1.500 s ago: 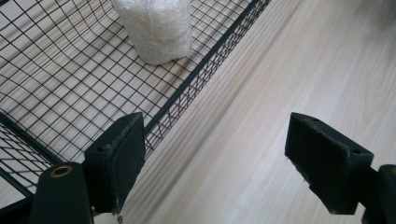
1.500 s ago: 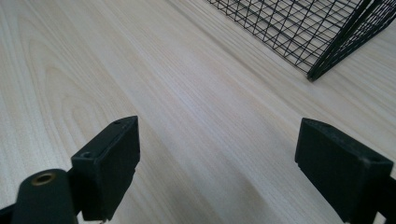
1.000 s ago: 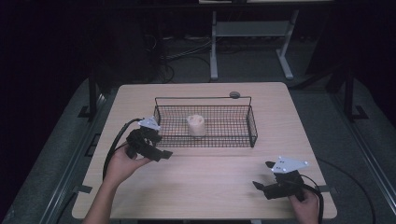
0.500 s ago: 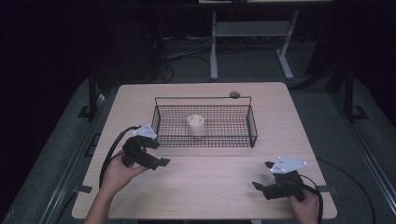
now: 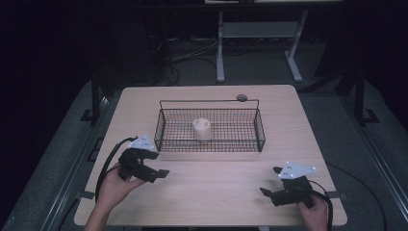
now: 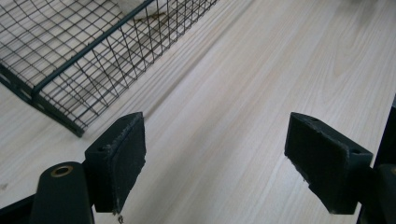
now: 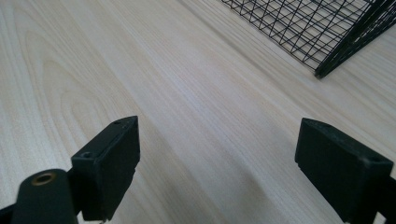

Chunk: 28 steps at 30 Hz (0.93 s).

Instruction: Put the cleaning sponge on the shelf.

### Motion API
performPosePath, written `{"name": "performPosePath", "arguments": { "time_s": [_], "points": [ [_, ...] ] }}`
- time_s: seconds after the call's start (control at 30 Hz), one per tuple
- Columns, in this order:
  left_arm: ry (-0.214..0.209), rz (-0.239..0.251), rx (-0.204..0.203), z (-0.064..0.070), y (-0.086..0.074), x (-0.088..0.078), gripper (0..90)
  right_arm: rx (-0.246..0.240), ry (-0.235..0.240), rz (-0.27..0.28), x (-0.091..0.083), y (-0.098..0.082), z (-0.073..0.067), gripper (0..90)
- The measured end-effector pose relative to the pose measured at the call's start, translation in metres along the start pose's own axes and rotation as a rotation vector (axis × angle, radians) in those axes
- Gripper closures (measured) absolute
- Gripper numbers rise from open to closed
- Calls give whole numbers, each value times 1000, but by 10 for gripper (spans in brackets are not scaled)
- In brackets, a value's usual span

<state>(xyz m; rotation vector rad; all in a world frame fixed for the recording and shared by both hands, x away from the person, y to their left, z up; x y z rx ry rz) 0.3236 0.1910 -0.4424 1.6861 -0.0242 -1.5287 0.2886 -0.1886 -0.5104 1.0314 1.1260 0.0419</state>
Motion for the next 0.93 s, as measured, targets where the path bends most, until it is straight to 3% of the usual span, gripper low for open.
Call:
{"name": "performPosePath", "arguments": {
  "time_s": [0.27,0.93],
  "points": [
    [12,-4,-3,3,-11,-3,200,0,0,-1,0,0,0,135],
    [9,52,-33,18,-36,-8,197,7,4,-7,-2,-5,0,135]
  ]
}}
Point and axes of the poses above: each handheld gripper's, and its own axes: x roughly forward along the jaws, y roughly out of its top, z roughly to its right, the point moved 8 cm from there along x, roughly forward along the jaws, and after that the axes turned 4 degrees about -z, right-handed, at the moved point
